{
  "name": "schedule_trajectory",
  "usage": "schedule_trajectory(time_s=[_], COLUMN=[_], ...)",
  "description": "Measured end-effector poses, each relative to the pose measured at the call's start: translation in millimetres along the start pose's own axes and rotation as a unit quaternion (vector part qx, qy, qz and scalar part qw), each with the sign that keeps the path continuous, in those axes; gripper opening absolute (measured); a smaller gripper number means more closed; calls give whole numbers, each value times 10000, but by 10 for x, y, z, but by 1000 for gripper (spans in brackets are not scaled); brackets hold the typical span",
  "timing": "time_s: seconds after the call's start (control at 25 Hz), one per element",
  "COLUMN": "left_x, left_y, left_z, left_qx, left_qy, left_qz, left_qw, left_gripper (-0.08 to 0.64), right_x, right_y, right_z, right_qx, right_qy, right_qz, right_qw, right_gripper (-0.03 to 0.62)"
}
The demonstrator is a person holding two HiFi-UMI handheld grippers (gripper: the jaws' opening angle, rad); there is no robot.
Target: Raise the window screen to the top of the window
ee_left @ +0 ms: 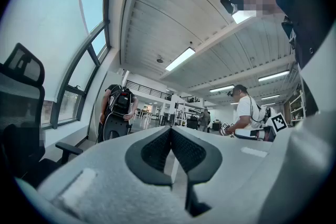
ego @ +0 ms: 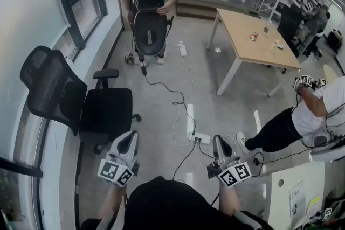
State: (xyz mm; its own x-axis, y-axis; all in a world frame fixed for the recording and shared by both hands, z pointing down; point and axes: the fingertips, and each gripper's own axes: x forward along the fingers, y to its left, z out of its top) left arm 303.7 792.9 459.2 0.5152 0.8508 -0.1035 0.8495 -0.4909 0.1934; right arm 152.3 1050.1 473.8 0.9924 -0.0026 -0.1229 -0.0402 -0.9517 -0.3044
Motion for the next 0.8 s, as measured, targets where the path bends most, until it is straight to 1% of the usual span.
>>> schedule_trajectory(time_s=[0.48,0.56,0.68,0.8], left_x=[84,99,99,76], left_y=[-129,-146,-167,-195], left_z=[-21,-17,6,10], left_qx=[-79,-83,-107,-159], left_qy=[-8,9,-13,-40], left_qz=[-43,-67,-57,1], left_qw=[10000,9999,9999,9999], left_gripper=[2,2,2,2], right_x=[-108,-113,-126,-149], right_y=[-107,-107,-73,-112], right_z=[28,18,32,44], right_qx=[19,95,374,542], right_qy=[-67,-70,-180,-254], right_qz=[-47,-10,215,239], right_qw=[10000,9999,9989,9979], right_gripper=[0,0,3,3])
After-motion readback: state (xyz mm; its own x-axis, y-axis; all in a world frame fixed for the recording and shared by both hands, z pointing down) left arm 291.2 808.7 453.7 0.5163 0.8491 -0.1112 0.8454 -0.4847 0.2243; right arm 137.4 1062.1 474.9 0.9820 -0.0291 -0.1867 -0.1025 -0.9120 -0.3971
